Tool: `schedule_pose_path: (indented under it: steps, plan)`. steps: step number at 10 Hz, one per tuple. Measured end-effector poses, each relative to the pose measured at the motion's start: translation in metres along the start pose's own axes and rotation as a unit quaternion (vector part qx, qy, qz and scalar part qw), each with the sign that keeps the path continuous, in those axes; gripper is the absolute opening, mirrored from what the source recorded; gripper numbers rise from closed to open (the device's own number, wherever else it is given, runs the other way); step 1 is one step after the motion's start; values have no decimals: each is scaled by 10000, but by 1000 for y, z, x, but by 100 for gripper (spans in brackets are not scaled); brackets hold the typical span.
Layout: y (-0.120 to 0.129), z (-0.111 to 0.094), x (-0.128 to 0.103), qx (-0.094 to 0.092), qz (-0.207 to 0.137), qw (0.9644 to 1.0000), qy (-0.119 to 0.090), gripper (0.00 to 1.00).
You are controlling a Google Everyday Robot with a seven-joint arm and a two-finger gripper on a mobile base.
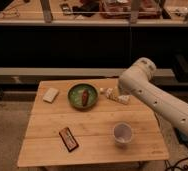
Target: Place the bottle in the ceramic bowl
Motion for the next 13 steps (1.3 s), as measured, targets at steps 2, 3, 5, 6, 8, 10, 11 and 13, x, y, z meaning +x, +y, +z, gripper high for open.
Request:
schedule_pose_path:
  steps: [2, 3, 5, 6, 8, 10, 11, 13]
  plan:
    - [-2, 9, 15, 141, -145, 9996, 200, 75]
    - [-2, 8, 15, 139, -144, 9996, 202, 75]
    - [-2, 9, 15, 137, -153, 9996, 202, 75]
    - [2, 10, 15, 90, -235, 9995, 204, 75]
    - [17, 23, 16, 60, -474, 9987, 183, 75]
    - [23, 44, 19, 465, -624, 9967, 226, 75]
    - [30, 54, 18, 637, -588, 9959, 241, 75]
    - [34, 65, 17, 897, -519, 9942, 271, 75]
